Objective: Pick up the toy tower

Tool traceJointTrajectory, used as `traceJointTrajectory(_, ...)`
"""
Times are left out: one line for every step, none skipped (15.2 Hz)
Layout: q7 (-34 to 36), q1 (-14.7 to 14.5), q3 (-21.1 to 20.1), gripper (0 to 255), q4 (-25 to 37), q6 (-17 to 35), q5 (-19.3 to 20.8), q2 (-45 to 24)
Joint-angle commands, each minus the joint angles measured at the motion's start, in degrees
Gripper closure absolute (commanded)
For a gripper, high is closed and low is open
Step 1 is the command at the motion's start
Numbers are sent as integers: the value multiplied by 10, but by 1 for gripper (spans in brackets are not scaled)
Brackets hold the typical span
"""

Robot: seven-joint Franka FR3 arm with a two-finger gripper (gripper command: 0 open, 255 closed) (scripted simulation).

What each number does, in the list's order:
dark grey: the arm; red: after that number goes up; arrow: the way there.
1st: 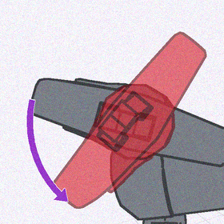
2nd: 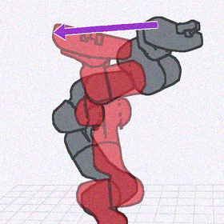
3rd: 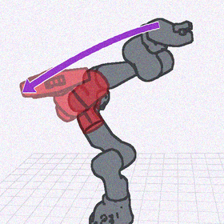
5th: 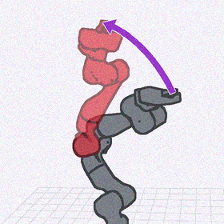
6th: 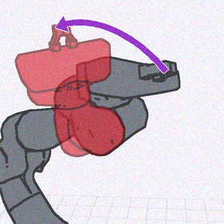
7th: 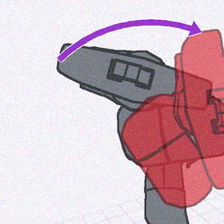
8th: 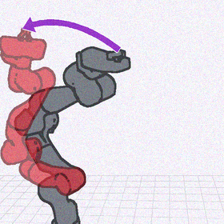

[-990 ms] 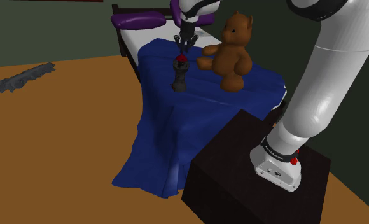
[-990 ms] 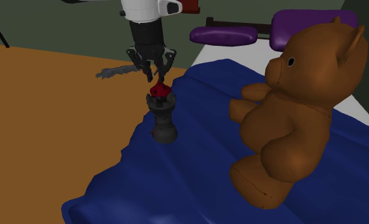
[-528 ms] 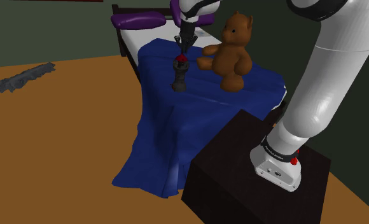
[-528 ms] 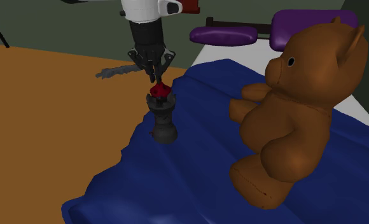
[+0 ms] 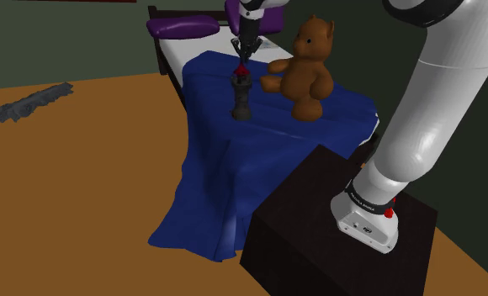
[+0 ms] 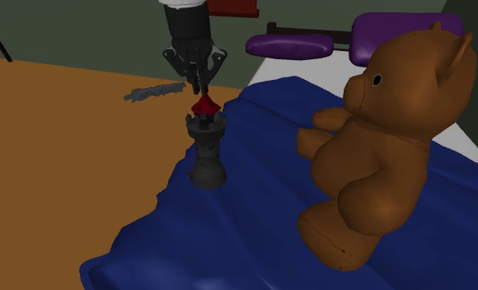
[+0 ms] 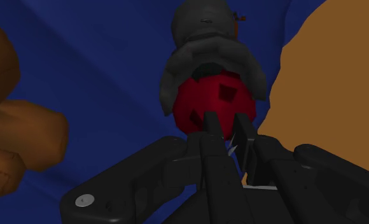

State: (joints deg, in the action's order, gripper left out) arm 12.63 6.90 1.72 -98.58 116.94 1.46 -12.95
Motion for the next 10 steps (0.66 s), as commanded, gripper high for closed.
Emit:
traceJointTrajectory(0,0,0,255,9,-13,0,5)
traceJointTrajectory(0,0,0,255,15,-20,0,6)
traceJointTrajectory(0,0,0,255,21,-28,0,8)
traceJointTrajectory(0,0,0,255,27,-35,0,9)
traceJointTrajectory(-1,0,0,255,33,-42,0,10)
traceJointTrajectory(-1,0,0,255,40,-50,0,10)
traceJointTrajectory(-1,0,0,255,47,-57,0,11)
traceJointTrajectory(-1,0,0,255,54,-65,0,12)
traceJointTrajectory(-1,0,0,255,55,-66,0,12)
traceJointTrajectory(-1,0,0,255,55,-66,0,12)
